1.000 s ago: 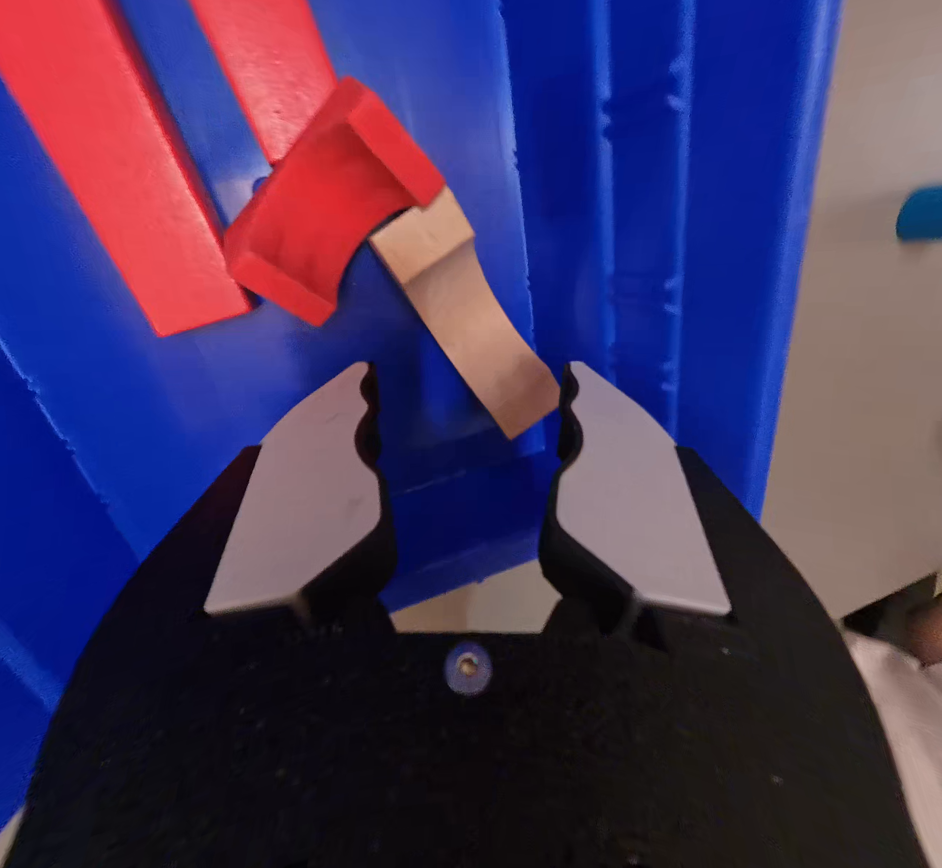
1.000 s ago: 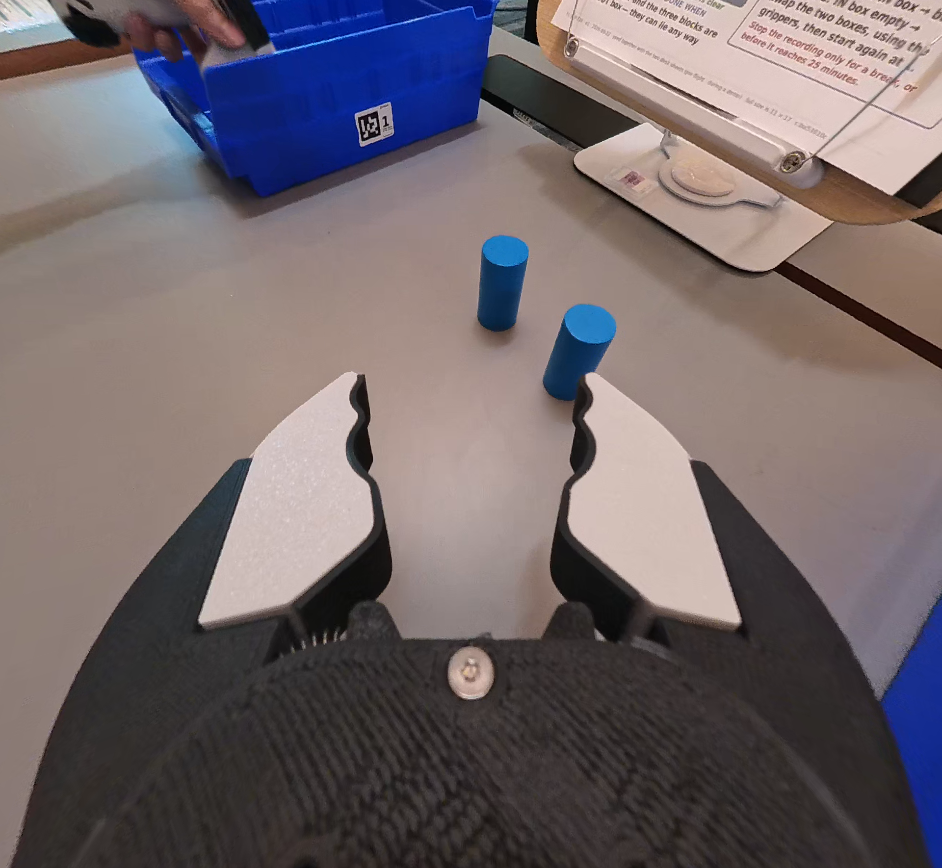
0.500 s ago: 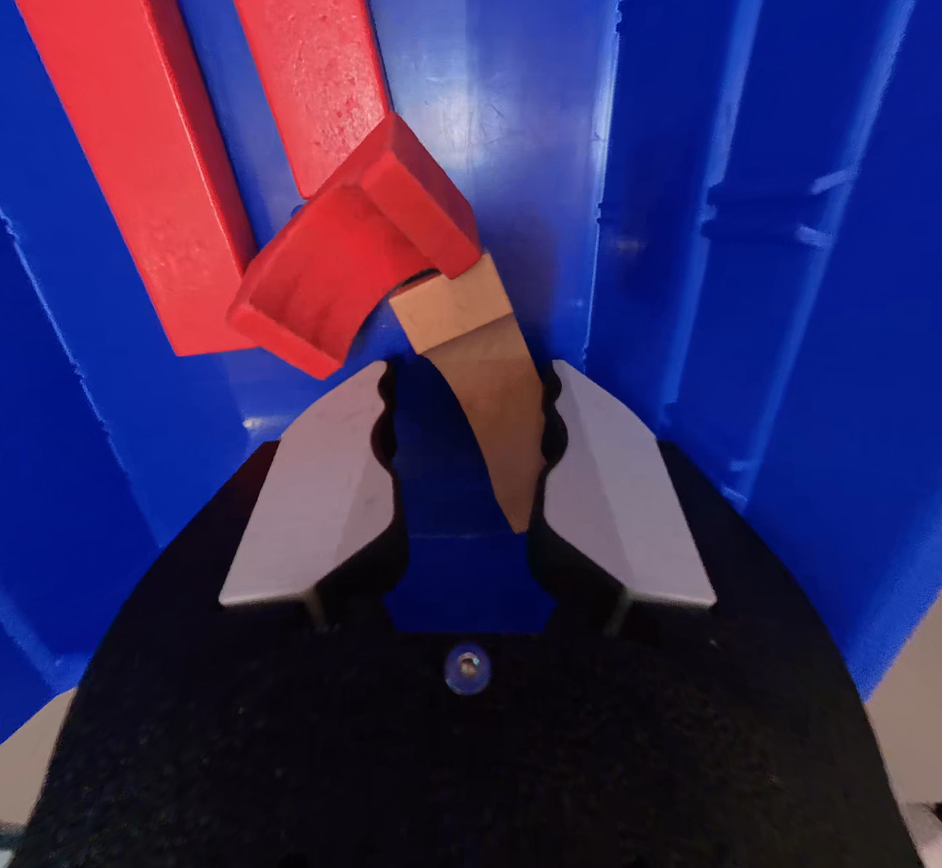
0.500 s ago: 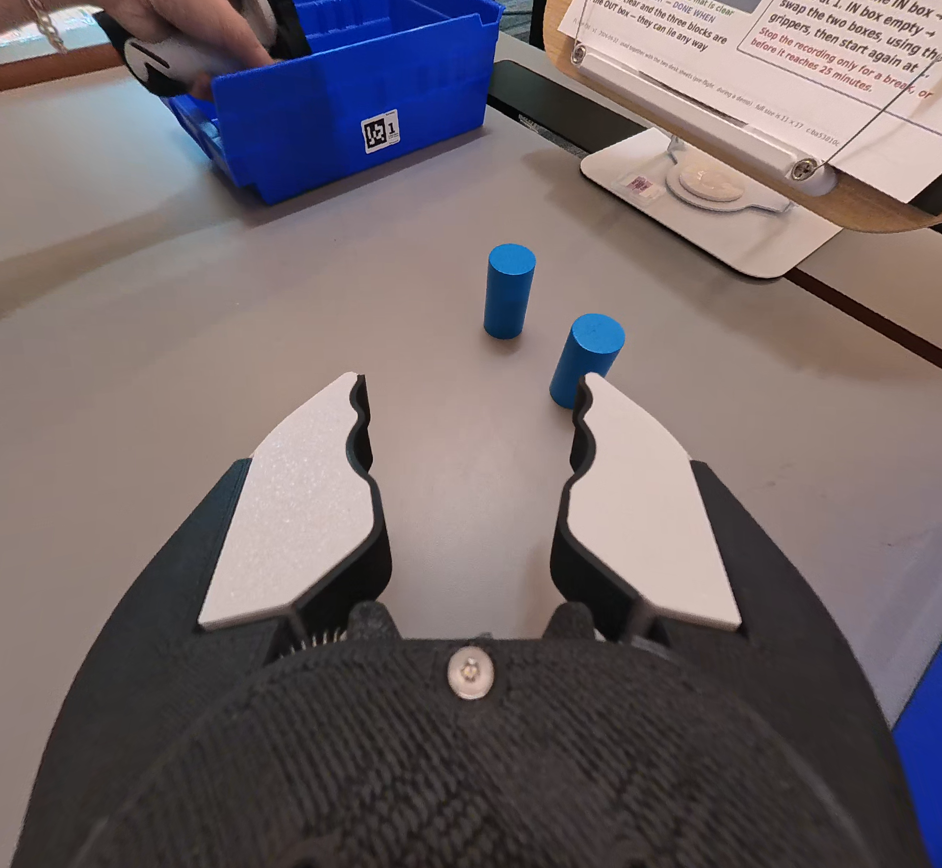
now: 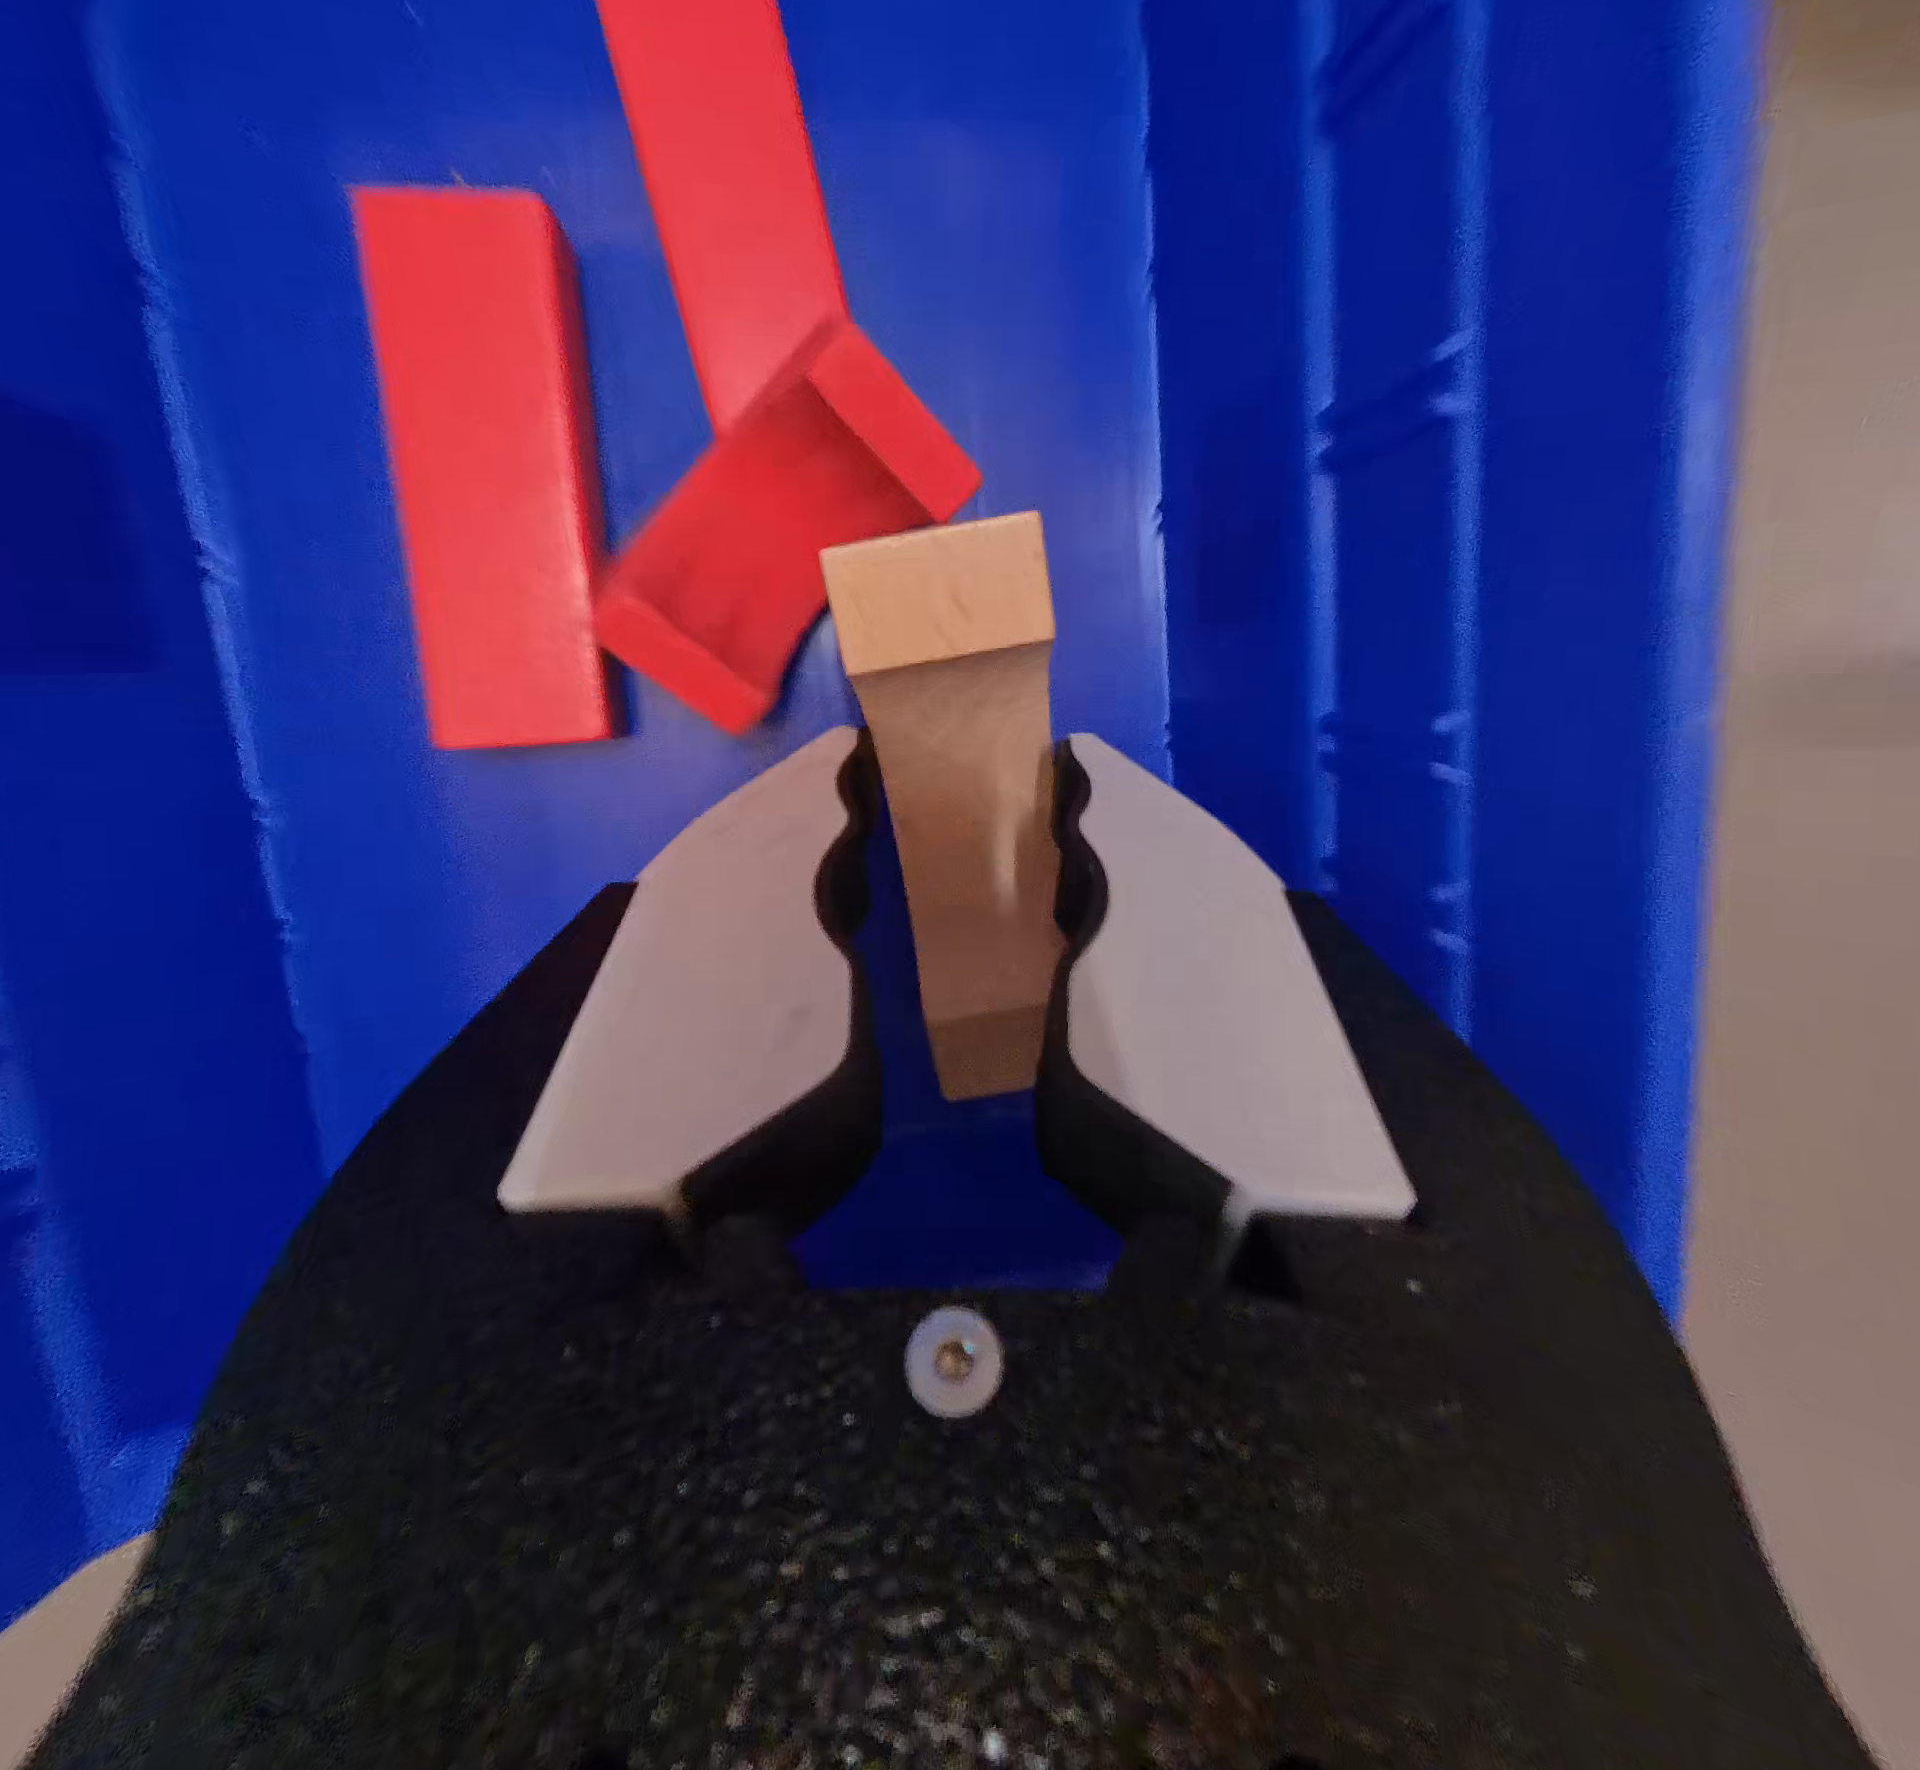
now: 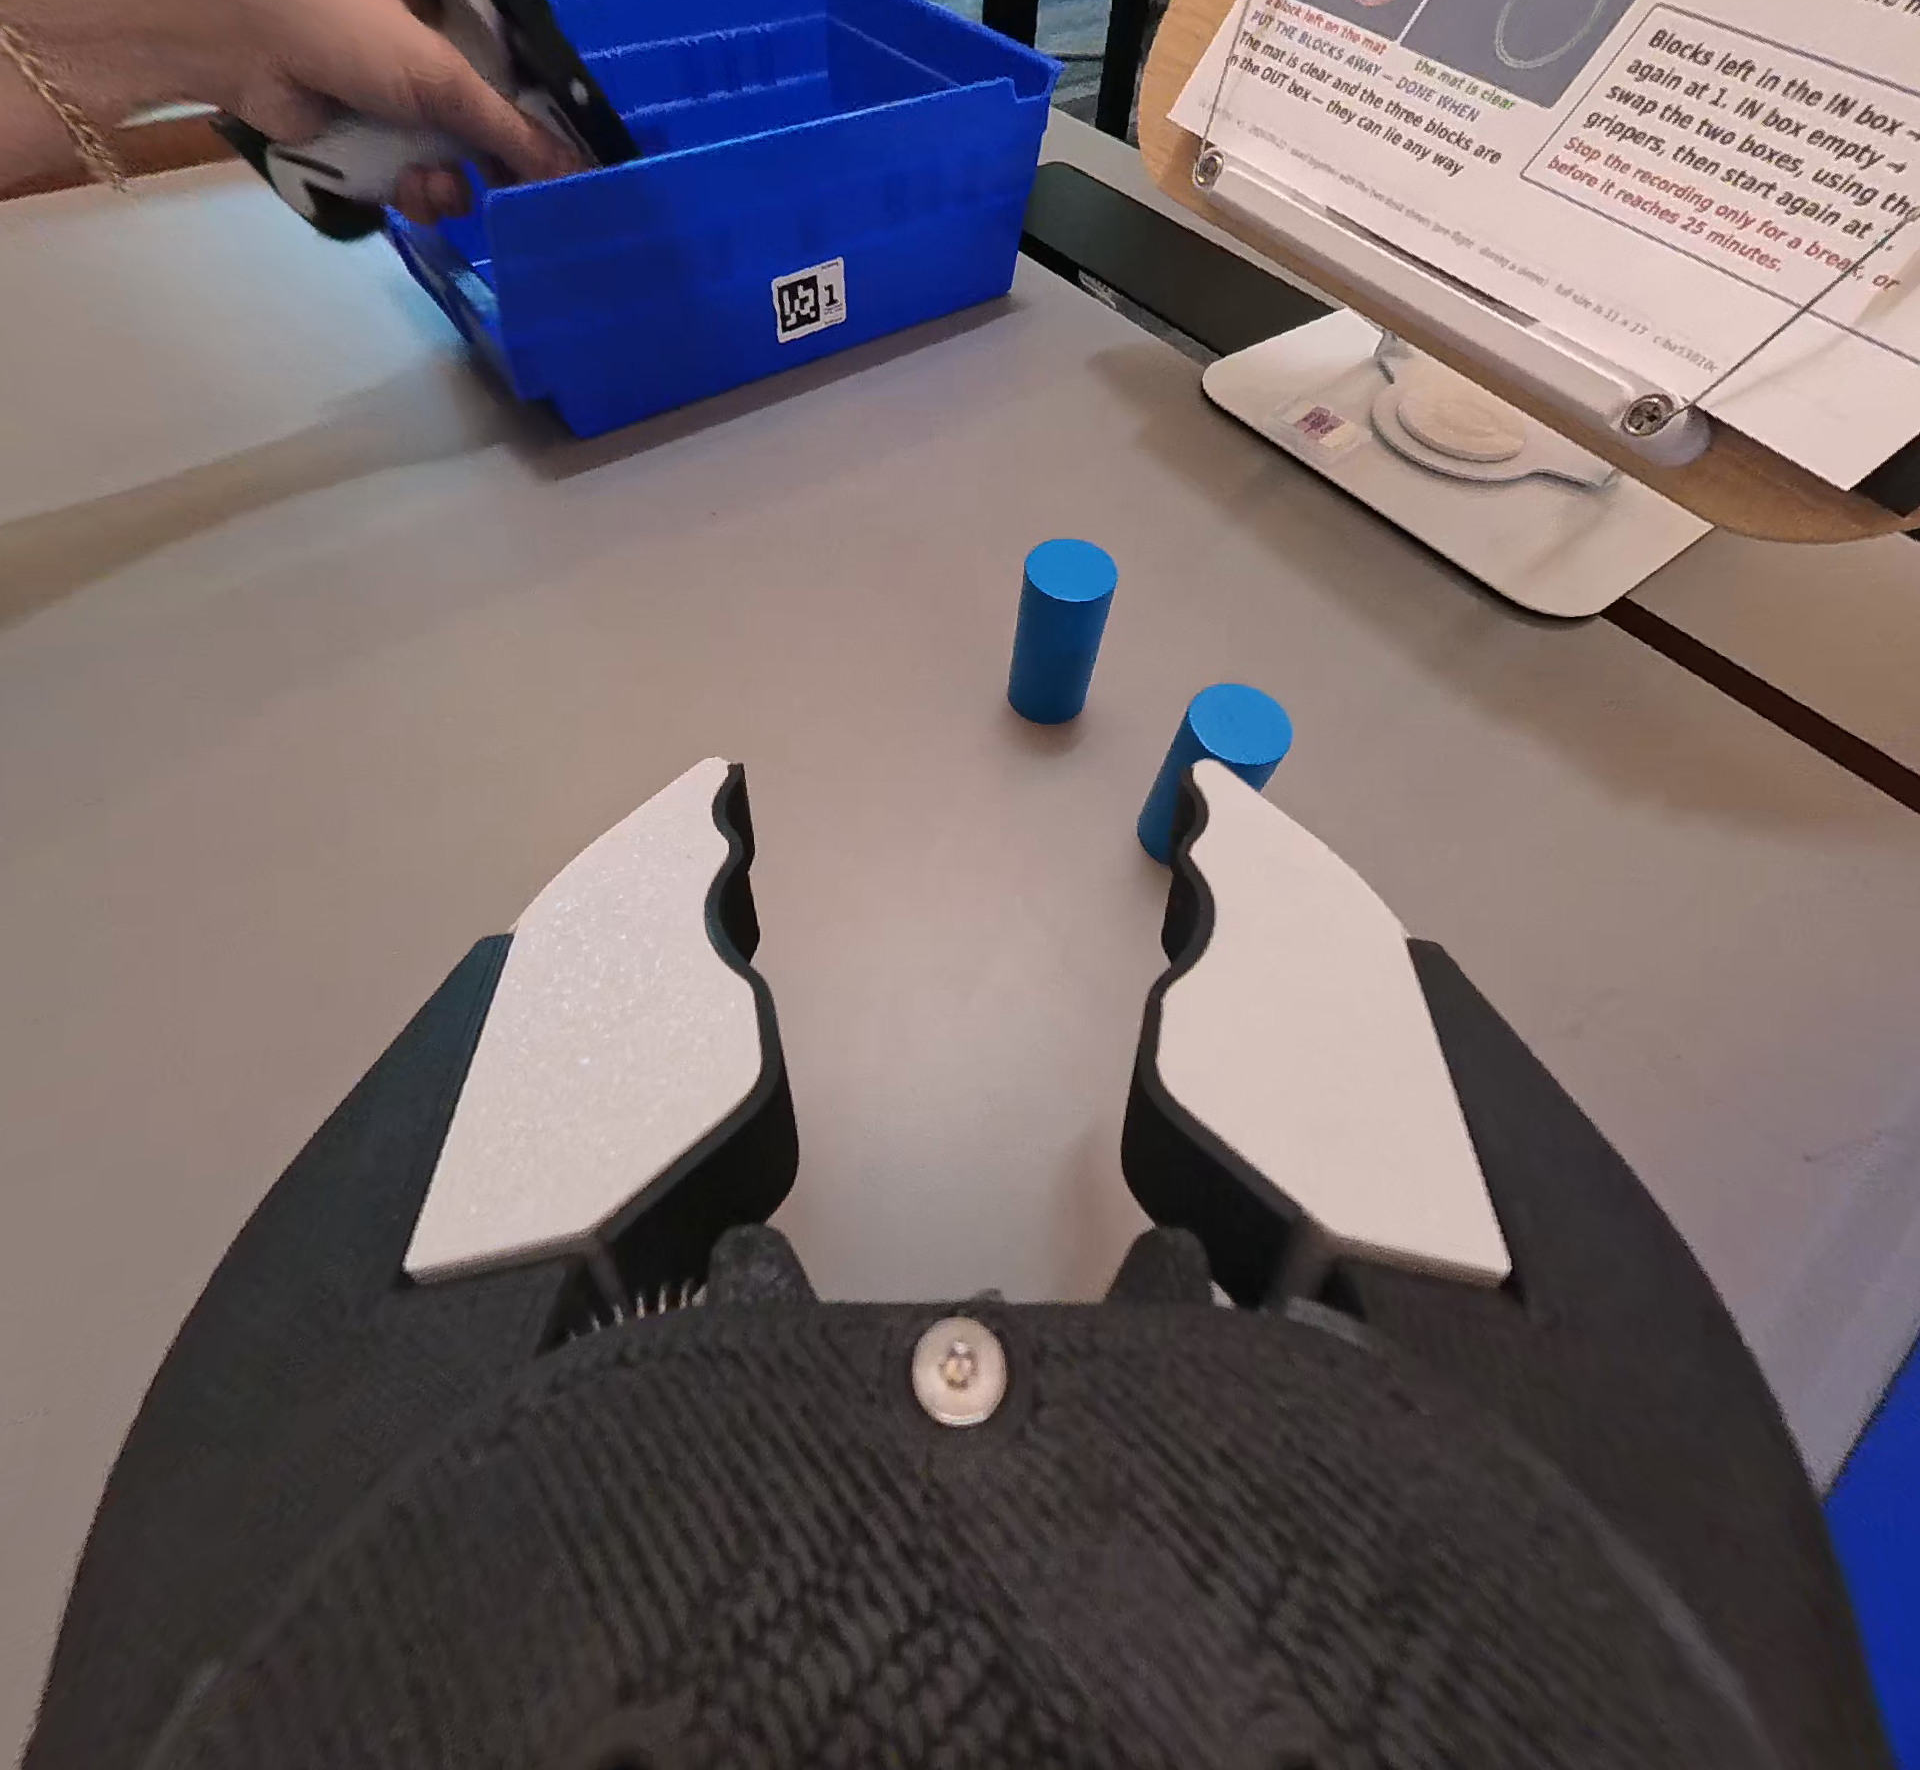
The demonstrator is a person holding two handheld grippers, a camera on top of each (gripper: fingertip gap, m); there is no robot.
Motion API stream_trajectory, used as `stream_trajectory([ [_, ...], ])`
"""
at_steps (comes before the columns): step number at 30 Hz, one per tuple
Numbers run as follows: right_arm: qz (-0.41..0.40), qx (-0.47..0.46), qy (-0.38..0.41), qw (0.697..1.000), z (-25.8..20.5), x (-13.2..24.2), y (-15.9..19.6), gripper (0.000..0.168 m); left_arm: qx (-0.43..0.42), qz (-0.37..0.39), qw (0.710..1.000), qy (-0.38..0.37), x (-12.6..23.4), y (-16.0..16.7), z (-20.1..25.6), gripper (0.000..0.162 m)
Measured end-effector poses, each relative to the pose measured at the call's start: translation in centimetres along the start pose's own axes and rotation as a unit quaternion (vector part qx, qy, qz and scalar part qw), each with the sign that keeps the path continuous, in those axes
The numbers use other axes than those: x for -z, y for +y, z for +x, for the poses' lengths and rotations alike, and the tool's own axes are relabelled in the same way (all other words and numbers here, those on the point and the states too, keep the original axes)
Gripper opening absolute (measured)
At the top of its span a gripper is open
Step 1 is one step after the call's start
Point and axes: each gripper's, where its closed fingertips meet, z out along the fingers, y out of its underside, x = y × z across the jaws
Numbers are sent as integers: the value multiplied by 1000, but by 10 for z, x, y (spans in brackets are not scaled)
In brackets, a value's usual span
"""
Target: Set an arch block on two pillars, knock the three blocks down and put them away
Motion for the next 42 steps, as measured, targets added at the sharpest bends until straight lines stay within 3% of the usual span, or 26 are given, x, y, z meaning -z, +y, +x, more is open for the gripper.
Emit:
stream_trajectory([
  [1, 1, 0, -2, 1000, -1, 0, -1, 78, 1, 28, 1000, 8, 10, -7, -1, 33],
  [5, 20, -19, -19, 999, -4, -3, -12, 78, 32, 156, 985, 66, 63, -40, 0, 32],
  [10, 81, -47, -79, 992, -24, -12, -47, 79, 8, 310, 917, 252, 141, -72, 67, 32],
  [14, 151, -87, -132, 976, -40, -23, -86, 76, -72, 354, 846, 392, 177, -63, 156, 32],
  [19, 168, -125, -183, 961, -53, -40, -107, 76, -133, 394, 742, 525, 204, -44, 243, 32],
  [23, 199, -150, -203, 947, -54, -37, -122, 69, -151, 388, 702, 578, 204, -33, 283, 32],
  [27, 216, -158, -222, 938, -54, -31, -125, 55, -167, 383, 680, 602, 203, -23, 304, 32],
  [35, 254, -197, -255, 912, -54, -22, -129, 39, -189, 377, 669, 612, 202, -13, 318, 32],
  [42, 224, -169, -265, 923, -58, -21, -123, 33, -207, 374, 665, 612, 201, -6, 320, 32],
])
